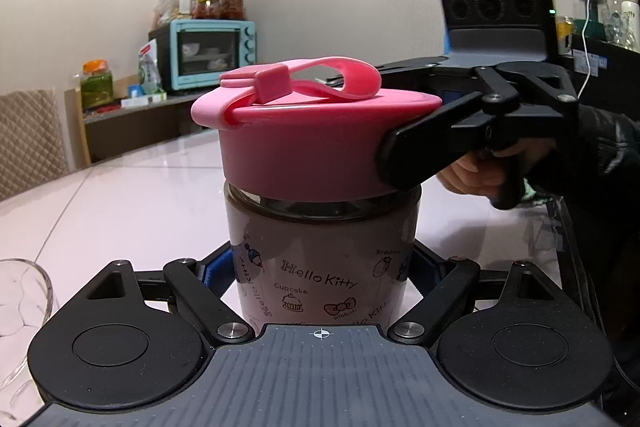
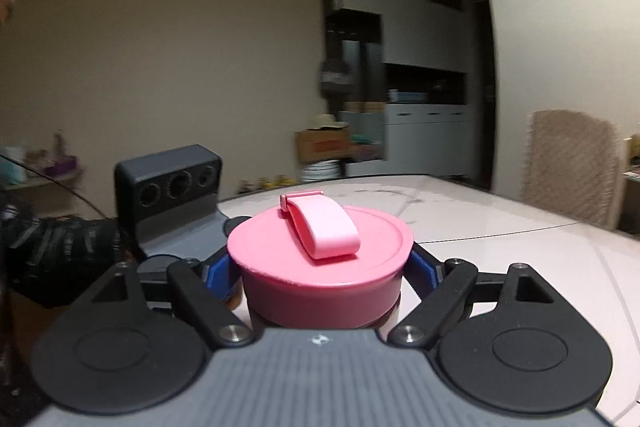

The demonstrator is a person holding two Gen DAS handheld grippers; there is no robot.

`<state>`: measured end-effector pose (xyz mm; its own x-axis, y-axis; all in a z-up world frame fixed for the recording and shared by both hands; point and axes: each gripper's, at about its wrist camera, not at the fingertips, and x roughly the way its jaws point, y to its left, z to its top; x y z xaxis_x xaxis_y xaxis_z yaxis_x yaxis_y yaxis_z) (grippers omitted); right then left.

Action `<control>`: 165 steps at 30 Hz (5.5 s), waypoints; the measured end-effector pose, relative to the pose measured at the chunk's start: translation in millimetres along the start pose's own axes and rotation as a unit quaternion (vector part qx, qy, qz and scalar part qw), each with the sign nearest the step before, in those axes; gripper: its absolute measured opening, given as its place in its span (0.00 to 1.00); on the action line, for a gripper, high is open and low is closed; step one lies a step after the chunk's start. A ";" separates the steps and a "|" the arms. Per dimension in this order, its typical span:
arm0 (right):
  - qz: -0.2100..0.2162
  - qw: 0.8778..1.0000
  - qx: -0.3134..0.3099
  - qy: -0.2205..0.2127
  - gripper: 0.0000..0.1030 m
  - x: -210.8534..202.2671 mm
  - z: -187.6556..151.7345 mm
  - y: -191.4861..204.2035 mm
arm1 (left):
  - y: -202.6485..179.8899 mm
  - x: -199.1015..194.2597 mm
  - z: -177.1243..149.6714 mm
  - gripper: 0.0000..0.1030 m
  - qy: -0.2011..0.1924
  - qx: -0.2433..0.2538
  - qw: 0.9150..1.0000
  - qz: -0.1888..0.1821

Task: Unscrew bottle cap and pour

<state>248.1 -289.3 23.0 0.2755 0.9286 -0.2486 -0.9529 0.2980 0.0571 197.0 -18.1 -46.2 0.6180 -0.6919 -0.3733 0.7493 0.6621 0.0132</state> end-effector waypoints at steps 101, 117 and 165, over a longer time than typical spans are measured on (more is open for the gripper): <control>-0.058 0.998 -0.010 -0.017 0.82 4.1 1.2 24.3 | 11.9 1.3 -0.1 0.87 0.001 -0.003 1.000 -0.009; -0.104 0.994 -0.017 -0.034 0.82 4.1 16.1 35.2 | 13.7 7.1 3.4 0.87 0.001 -0.001 1.000 -0.008; -0.420 0.902 0.099 -0.032 0.83 -19.8 -16.2 58.7 | 11.1 8.8 4.5 0.87 0.003 -0.014 1.000 0.006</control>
<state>184.7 -293.8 15.6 0.9021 0.3663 -0.2282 -0.3652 0.9297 0.0488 211.8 -18.1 -45.2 0.6250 -0.6821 -0.3796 0.7351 0.6779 -0.0079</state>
